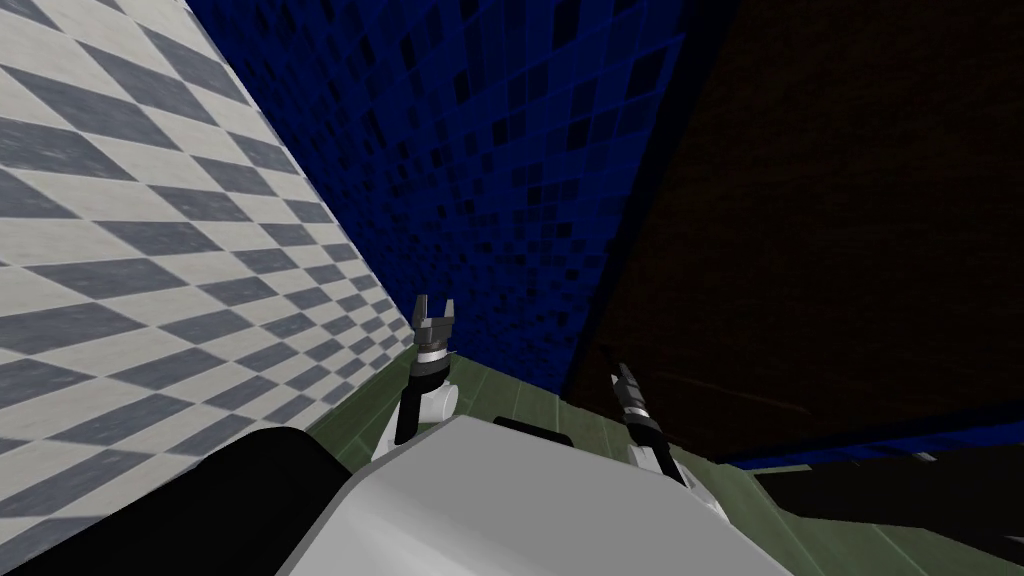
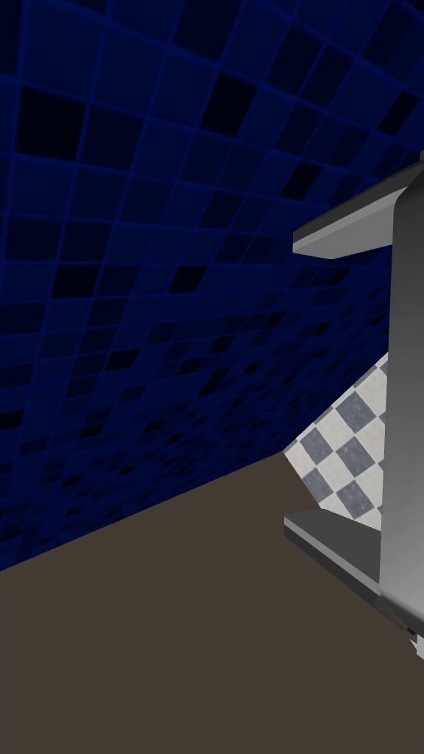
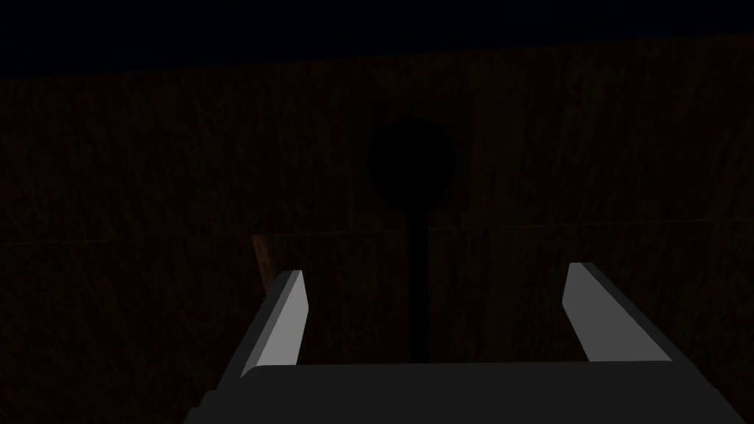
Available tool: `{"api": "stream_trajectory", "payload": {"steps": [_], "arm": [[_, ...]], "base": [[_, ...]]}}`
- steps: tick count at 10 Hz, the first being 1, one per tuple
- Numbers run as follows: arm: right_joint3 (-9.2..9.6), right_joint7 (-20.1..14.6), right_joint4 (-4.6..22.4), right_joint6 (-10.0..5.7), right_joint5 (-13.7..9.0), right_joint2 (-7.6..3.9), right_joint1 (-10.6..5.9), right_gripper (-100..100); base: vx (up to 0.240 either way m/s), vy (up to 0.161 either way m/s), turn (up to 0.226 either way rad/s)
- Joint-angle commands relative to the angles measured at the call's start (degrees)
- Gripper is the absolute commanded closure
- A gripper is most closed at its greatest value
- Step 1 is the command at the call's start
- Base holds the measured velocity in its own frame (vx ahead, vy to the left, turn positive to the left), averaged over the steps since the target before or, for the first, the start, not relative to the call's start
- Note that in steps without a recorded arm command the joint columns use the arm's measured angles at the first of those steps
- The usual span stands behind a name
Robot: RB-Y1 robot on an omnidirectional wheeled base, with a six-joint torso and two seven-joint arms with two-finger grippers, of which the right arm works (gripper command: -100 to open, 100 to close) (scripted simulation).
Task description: Pull the door open
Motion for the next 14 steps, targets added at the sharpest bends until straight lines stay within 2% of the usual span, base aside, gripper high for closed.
{"api": "stream_trajectory", "payload": {"steps": [1,2,4,5,6,11,12,14], "arm": [[-0.04,-0.4,1.7,-1.0,-0.1,-0.33,-0.54,-100],[-0.71,-1.8,2.4,-2.2,-0.7,-2.01,0.59,-100],[-1.03,-2.5,2.7,-2.76,-1.0,-2.79,1.11,-100],[-0.91,-2.2,2.2,-2.49,-0.9,-2.45,1.09,-100],[-0.91,-2.2,2.2,-2.49,-0.9,-2.45,1.09,100],[-0.91,-2.2,2.2,-2.49,-0.9,-2.45,1.09,100],[0.01,-3.3,2.2,-3.14,-0.4,-3.17,1.75,100],[0.78,-4.2,2.0,-3.81,0.1,-3.82,2.29,100]], "base": [[0.069,0.003,-0.02],[0.137,0.023,0.185],[0.175,-0.012,0.102],[0.068,-0.009,0.01],[-0.009,0.001,-0.008],[-0.012,0.001,0.0],[-0.118,-0.038,0.109],[-0.188,-0.05,0.111]]}}
